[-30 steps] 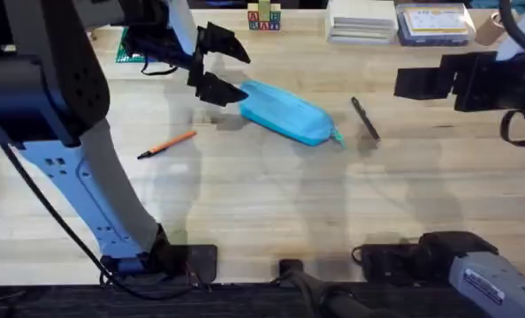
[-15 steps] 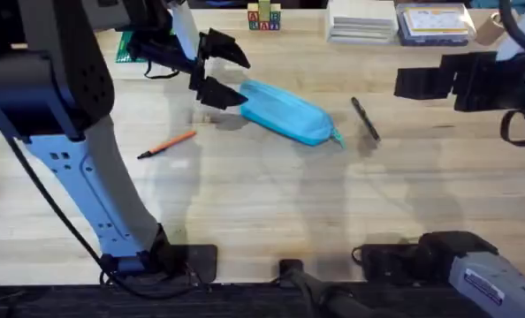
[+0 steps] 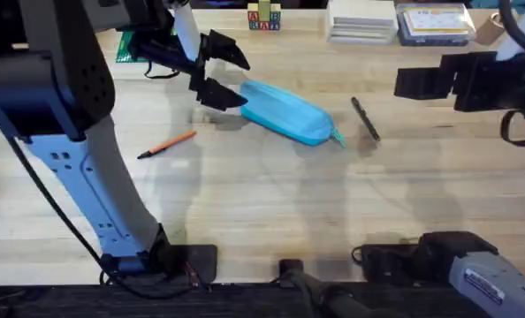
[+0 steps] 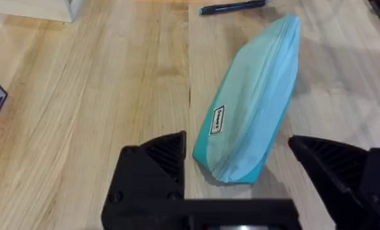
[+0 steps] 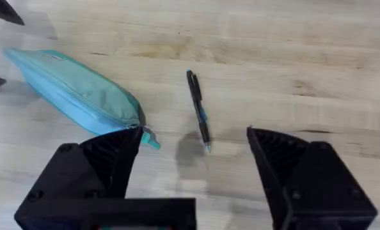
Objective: Unzip the bag, pick up the pens from the table one at a time and place them inside, then zip the bag closed.
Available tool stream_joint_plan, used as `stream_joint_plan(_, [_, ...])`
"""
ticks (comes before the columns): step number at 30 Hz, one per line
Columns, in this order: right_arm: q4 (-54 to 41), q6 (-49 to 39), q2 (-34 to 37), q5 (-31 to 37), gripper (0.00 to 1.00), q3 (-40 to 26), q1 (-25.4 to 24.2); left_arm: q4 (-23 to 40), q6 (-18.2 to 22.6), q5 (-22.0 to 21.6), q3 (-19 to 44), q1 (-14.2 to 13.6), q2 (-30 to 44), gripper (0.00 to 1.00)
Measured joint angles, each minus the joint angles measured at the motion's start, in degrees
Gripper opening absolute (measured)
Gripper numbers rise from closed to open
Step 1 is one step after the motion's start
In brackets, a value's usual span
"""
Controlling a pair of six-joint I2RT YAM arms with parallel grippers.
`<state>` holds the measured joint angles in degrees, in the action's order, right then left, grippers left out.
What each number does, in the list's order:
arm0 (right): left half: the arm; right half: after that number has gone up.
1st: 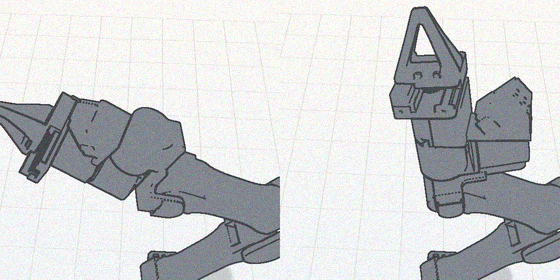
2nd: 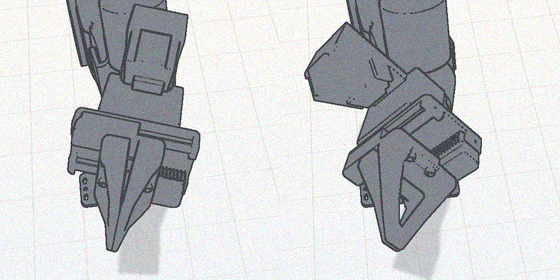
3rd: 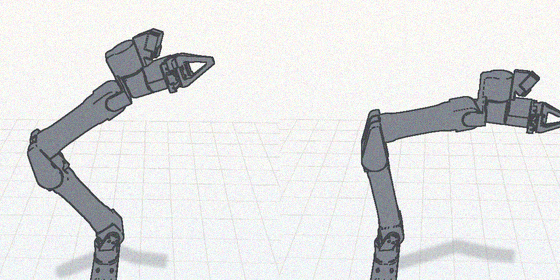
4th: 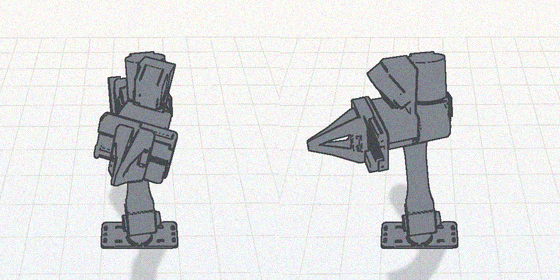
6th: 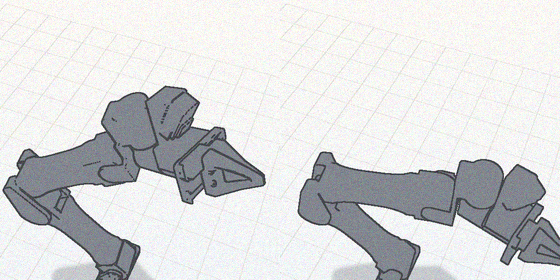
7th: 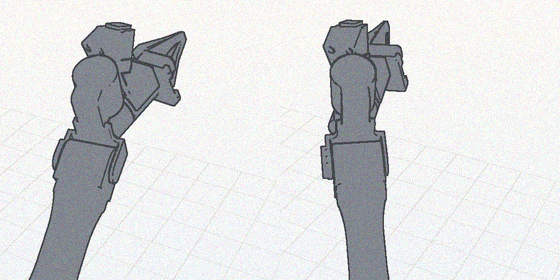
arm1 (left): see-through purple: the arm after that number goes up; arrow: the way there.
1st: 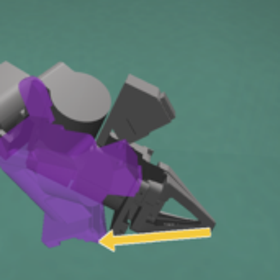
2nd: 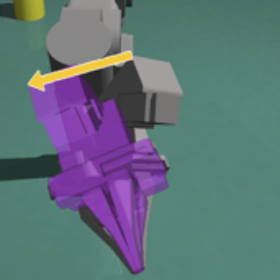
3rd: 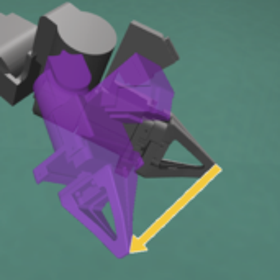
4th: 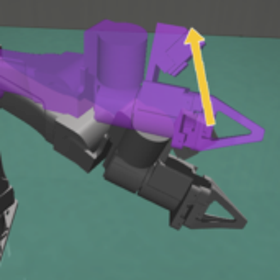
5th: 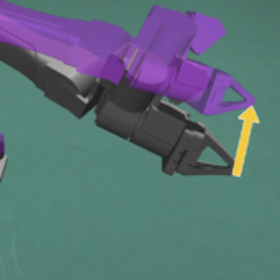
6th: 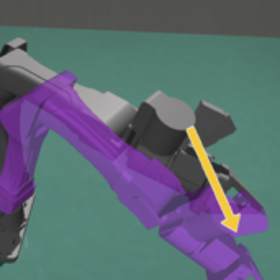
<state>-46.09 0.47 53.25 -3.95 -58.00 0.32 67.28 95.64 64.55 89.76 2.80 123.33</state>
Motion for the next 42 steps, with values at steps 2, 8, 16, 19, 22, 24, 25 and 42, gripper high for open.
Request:
stream_joint_plan(2, [-0.01, 0.01, 0.0, 0.0, 0.997, 0.0, 0.0, 0.03, 0.0, -0.09, 0.0, -0.48, 0.0, 0.99])
stream_joint_plan(8, [-0.01, 0.0, 0.0, 0.0, 0.997, 0.0, 0.0, 0.03, 0.0, -0.16, 0.0, -1.95, 0.0, 0.991])
stream_joint_plan(16, [0.0, 0.0, 0.0, 0.0, 0.997, 0.0, 0.0, 0.01, 0.0, -0.59, 0.0, -1.81, 0.0, 0.993])
stream_joint_plan(19, [0.0, 0.0, 0.0, 0.0, 0.996, 0.0, 0.0, 0.01, 0.0, -0.76, 0.0, -1.81, 0.0, 0.992])
stream_joint_plan(22, [-0.02, 0.0, 0.0, 0.0, 0.996, 0.0, 0.0, 0.01, 0.0, -0.79, 0.0, -1.81, 0.0, 0.992])
stream_joint_plan(24, [0.0, 0.0, 0.0, 0.0, 0.996, 0.0, 0.0, 0.01, 0.0, -0.79, 0.0, -1.81, 0.0, 0.993])
stream_joint_plan(25, [0.0, 0.0, 0.0, 0.0, 0.996, 0.0, 0.0, 0.01, -0.02, -0.81, 0.0, -1.81, 0.0, 0.992])
stream_joint_plan(42, [-0.02, 0.0, 0.0, 0.0, 0.996, 0.0, 0.0, -0.02, 0.22, -1.27, 0.0, -1.81, 0.0, 0.044])
